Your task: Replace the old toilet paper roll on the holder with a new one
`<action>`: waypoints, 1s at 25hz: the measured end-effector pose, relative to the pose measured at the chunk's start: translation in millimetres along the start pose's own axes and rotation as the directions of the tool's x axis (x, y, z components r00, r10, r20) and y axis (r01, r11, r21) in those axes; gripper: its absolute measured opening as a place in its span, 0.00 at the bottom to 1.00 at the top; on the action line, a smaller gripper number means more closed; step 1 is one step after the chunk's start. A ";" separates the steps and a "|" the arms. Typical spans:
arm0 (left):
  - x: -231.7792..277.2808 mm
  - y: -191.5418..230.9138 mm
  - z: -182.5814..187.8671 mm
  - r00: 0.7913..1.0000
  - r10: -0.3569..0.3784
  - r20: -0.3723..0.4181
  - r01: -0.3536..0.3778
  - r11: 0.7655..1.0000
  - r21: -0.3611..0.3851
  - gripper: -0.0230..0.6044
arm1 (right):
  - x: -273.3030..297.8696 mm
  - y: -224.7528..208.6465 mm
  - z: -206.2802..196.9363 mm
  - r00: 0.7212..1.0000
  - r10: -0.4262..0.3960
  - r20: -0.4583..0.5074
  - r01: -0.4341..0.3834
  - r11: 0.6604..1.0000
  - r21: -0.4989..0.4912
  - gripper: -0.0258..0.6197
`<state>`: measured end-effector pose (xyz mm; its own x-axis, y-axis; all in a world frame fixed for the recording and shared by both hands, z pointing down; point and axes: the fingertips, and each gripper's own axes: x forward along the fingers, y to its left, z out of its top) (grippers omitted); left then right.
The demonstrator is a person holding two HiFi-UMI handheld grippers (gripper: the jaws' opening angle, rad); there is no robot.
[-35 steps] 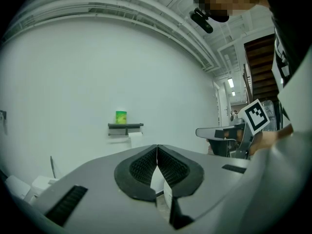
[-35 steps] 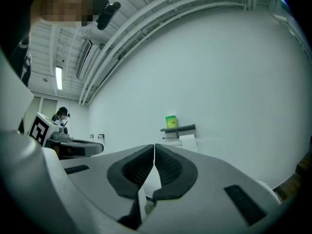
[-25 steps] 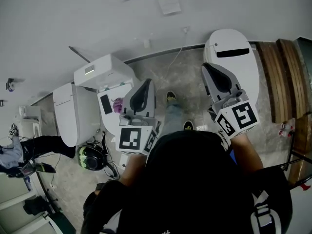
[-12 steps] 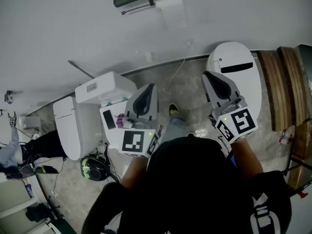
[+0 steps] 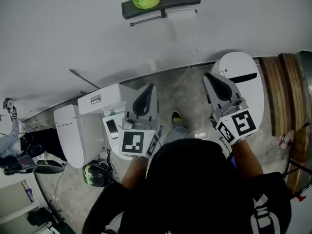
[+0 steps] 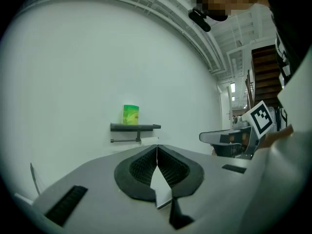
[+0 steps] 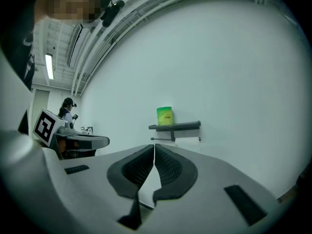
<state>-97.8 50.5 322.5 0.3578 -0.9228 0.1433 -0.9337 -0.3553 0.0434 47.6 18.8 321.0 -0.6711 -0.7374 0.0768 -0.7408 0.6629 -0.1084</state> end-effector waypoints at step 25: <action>54.5 94.8 7.0 0.998 -0.047 0.029 0.048 0.998 -0.030 0.07 | 102.5 -11.8 24.3 0.998 -0.062 0.015 0.063 0.994 -0.085 0.07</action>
<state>-166.7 -34.5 327.6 0.4018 -0.9089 0.1119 -0.9153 -0.3948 0.0802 -11.7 -67.7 306.1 -0.6238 -0.7786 0.0685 -0.7811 0.6241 -0.0189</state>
